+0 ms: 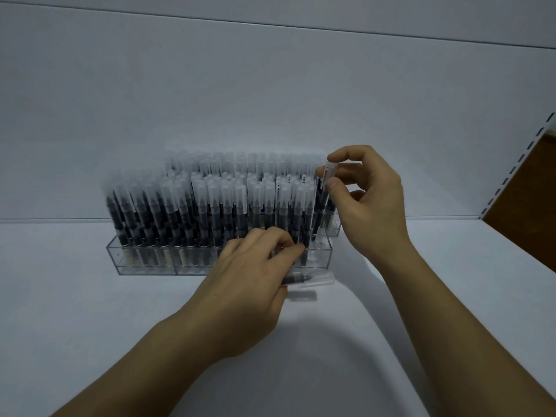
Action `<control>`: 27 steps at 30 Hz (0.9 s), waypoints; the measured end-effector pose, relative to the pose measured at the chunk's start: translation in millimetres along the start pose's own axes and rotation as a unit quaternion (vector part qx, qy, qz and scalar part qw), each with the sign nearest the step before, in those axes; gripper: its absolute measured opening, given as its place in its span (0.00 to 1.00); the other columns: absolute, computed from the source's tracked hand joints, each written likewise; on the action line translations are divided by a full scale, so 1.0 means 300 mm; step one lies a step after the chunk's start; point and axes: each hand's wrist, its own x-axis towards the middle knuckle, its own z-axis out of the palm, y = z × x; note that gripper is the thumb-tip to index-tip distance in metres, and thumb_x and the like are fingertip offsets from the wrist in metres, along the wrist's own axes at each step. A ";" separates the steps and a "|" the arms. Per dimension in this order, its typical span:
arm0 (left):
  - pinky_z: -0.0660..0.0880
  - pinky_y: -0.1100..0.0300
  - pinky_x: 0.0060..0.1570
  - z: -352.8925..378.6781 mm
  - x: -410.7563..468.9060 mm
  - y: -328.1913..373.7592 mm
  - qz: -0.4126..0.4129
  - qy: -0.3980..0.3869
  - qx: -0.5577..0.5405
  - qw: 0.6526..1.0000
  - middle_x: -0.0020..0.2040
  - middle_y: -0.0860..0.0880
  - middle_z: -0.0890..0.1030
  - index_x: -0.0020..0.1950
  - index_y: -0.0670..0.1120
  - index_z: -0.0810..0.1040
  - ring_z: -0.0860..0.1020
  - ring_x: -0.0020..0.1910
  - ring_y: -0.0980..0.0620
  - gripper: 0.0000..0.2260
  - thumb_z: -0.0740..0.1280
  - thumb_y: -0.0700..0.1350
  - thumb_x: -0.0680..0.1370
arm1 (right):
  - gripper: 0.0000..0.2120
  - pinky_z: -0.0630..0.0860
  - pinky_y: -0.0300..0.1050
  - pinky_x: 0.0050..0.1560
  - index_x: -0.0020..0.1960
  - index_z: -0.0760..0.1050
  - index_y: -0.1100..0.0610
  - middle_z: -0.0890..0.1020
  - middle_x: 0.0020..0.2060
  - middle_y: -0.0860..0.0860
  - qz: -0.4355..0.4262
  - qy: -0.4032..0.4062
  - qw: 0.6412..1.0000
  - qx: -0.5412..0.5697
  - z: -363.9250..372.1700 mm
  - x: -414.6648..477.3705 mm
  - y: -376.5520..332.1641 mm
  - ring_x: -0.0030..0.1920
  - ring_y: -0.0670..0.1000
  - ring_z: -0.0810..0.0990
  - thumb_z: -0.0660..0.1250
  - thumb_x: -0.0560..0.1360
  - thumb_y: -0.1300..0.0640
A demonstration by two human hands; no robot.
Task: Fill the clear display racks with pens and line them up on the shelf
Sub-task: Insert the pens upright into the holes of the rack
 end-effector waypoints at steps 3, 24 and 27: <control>0.61 0.58 0.60 -0.002 -0.001 0.002 -0.002 0.000 0.001 1.000 0.64 0.59 0.64 0.76 0.53 0.66 0.63 0.63 0.58 0.24 0.55 0.48 0.78 | 0.14 0.75 0.40 0.38 0.55 0.76 0.49 0.86 0.48 0.49 0.003 -0.008 1.000 -0.015 0.000 -0.001 0.010 0.49 0.49 0.84 0.68 0.77 0.67; 0.69 0.56 0.55 -0.009 0.005 -0.006 -0.024 0.018 -0.021 0.999 0.58 0.58 0.67 0.71 0.54 0.72 0.66 0.56 0.57 0.21 0.55 0.48 0.78 | 0.14 0.76 0.35 0.41 0.53 0.78 0.50 0.82 0.46 0.41 -0.002 -0.043 0.996 -0.075 0.008 -0.007 0.034 0.45 0.45 0.81 0.68 0.75 0.68; 0.69 0.56 0.55 -0.004 0.007 -0.014 -0.028 0.031 -0.050 0.998 0.56 0.61 0.68 0.67 0.55 0.74 0.67 0.55 0.59 0.18 0.56 0.48 0.79 | 0.12 0.74 0.33 0.40 0.56 0.77 0.52 0.82 0.48 0.42 -0.029 -0.030 0.995 -0.085 0.009 -0.012 0.025 0.47 0.45 0.80 0.70 0.76 0.65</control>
